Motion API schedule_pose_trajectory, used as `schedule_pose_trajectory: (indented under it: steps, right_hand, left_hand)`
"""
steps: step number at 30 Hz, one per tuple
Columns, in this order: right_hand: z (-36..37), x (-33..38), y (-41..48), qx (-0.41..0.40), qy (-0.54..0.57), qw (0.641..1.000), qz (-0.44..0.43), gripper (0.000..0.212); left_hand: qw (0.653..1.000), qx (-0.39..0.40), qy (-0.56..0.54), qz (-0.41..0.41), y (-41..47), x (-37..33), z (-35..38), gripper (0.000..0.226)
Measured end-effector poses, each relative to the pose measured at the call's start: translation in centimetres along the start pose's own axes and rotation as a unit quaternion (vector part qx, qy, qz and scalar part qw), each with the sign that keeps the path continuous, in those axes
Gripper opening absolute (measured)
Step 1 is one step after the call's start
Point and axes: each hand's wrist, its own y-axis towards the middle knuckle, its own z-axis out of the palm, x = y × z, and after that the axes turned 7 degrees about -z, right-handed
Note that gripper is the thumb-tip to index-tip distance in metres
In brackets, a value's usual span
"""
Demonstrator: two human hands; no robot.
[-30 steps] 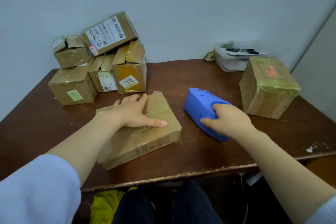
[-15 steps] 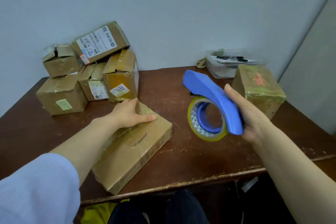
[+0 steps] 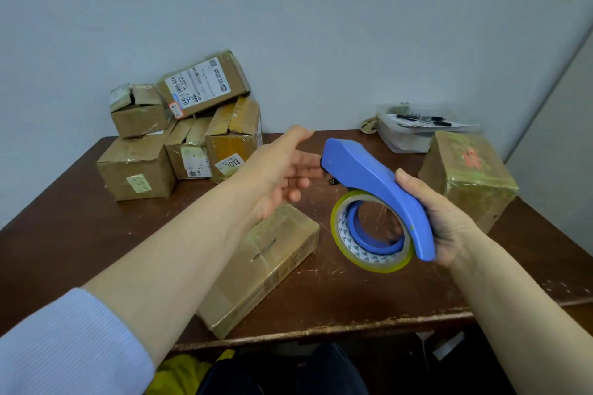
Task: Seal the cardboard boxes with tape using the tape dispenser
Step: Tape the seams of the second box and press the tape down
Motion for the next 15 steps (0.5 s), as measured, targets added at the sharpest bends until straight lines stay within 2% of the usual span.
schedule_pose_trajectory:
  steps: [3,5,7,9,11,15]
  right_hand:
    - [0.1,0.0,0.0,0.014,-0.054,0.998,-0.006,0.062]
    - [0.1,0.1,-0.1,0.015,-0.081,0.997,-0.012,0.066]
    - [0.7,0.5,-0.5,0.017,-0.11,0.994,-0.017,0.061]
    - [1.2,1.0,-0.7,0.013,-0.116,0.993,-0.018,0.044]
    - [1.7,1.5,-0.8,0.006,-0.123,0.992,-0.022,0.031]
    - [2.4,1.9,-0.7,0.013,-0.17,0.985,-0.038,0.034]
  left_hand:
    - [0.999,-0.005,-0.014,-0.031,-0.1,0.0,-0.3,0.042]
    - [0.998,0.005,-0.027,-0.054,-0.1,0.0,-0.4,0.031]
    - [0.997,0.011,-0.048,-0.066,-0.1,0.1,-0.6,0.016]
    - [0.995,0.004,-0.067,-0.068,0.0,0.1,-0.7,0.009]
    - [0.995,0.002,-0.075,-0.073,0.2,-0.1,-1.0,0.012]
    - [0.991,0.047,-0.077,-0.1,0.4,-0.4,-1.6,0.037]
